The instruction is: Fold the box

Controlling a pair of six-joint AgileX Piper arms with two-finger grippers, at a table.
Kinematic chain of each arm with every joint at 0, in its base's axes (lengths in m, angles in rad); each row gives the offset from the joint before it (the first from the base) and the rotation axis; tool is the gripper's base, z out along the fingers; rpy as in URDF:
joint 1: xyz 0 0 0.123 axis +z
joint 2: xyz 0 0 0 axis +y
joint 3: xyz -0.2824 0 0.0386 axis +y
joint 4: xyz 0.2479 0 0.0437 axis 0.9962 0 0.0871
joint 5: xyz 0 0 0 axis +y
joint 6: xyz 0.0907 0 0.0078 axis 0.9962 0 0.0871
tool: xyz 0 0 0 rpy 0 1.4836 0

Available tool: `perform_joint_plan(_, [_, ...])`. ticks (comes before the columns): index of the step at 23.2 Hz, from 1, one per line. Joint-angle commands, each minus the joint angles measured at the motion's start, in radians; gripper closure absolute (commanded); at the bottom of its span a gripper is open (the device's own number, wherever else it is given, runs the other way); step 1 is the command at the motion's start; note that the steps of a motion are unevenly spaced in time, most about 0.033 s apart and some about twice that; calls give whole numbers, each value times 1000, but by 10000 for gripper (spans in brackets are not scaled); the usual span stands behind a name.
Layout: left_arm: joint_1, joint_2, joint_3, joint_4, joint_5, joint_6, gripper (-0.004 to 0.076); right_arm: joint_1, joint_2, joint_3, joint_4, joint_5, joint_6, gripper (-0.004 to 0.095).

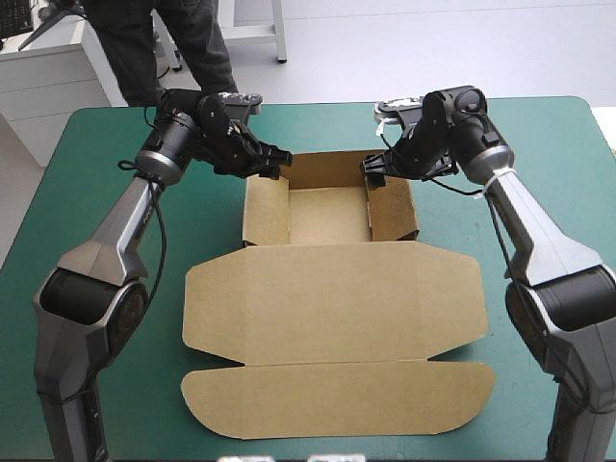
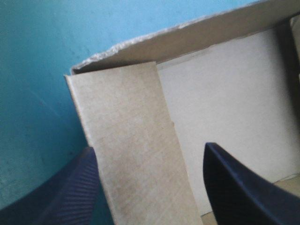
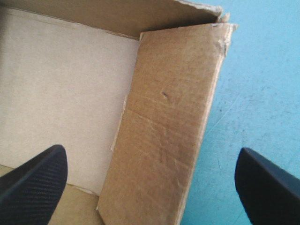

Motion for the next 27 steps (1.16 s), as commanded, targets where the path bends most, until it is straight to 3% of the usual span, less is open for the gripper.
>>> perform_joint_plan(1, [-4,-128,-46,-9,56,7,400,-2,-135,-37,-4,10,1,17])
perform_joint_plan(2, [-4,-149,-46,-14,57,14,489,-2,-157,-37,-4,10,3,17])
perform_joint_plan(3, [-4,-186,-46,-18,57,16,684,-2,-191,-37,-4,12,12,17])
perform_joint_plan(4, [-4,-216,-46,-18,57,24,724,-2,-215,-37,-4,12,12,16])
perform_joint_plan(8, [-4,-407,73,-15,57,63,732,-2,-313,-14,-4,12,19,17])
perform_joint_plan(16, [-4,-800,579,34,31,89,732,-2,-343,142,-10,-12,27,17])
perform_joint_plan(23, [-4,-1088,967,16,-242,98,732,-2,-219,139,-10,-41,50,17])
perform_joint_plan(27, [-4,-1208,1106,16,-308,103,732,-2,-139,128,-10,-64,53,17])
